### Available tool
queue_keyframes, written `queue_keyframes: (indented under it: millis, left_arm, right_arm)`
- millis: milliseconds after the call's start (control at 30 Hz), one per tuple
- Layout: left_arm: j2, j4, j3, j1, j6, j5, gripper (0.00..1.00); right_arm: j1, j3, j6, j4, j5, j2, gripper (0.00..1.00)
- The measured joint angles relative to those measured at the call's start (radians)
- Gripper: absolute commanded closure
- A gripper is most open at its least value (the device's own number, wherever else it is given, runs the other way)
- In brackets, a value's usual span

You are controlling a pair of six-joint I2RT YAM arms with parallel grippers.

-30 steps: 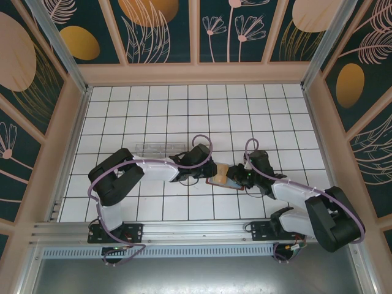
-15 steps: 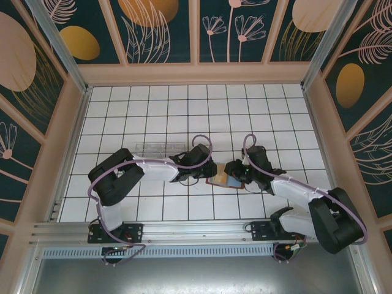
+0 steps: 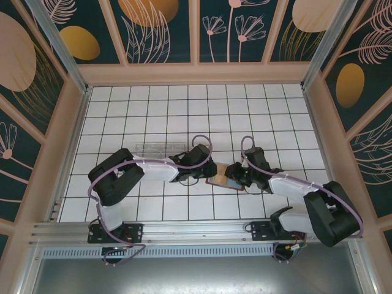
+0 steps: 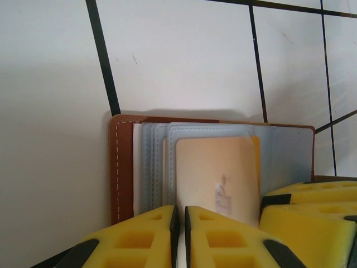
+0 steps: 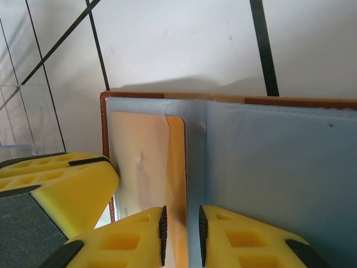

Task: Take the credit cards out of the card holder

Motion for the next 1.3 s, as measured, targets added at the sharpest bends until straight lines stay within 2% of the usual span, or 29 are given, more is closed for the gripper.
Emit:
queue_keyframes:
  millis: [300,533,933,1100,1300]
  left_arm:
    - [0.000,0.000,-0.001,0.001,-0.003,0.001,0.86]
    - [0.000,0.004,-0.004,0.002,-0.004,-0.002,0.86]
    - [0.000,0.005,-0.004,0.002,-0.019,-0.003,0.89]
    - [0.000,0.004,-0.004,0.002,-0.022,-0.003,0.89]
    - [0.000,0.006,-0.004,0.002,-0.023,-0.003,0.84]
  right_arm:
    - [-0.004,-0.008,0.004,0.058,-0.034,0.041,0.82]
    - [-0.033,-0.035,0.022,0.079,-0.063,0.014,1.00]
    - [-0.110,-0.126,0.027,0.137,-0.120,-0.059,1.00]
    - [-0.153,-0.154,0.026,0.095,-0.118,-0.166,1.00]
    - [-0.186,-0.158,0.018,-0.052,-0.090,-0.410,1.00]
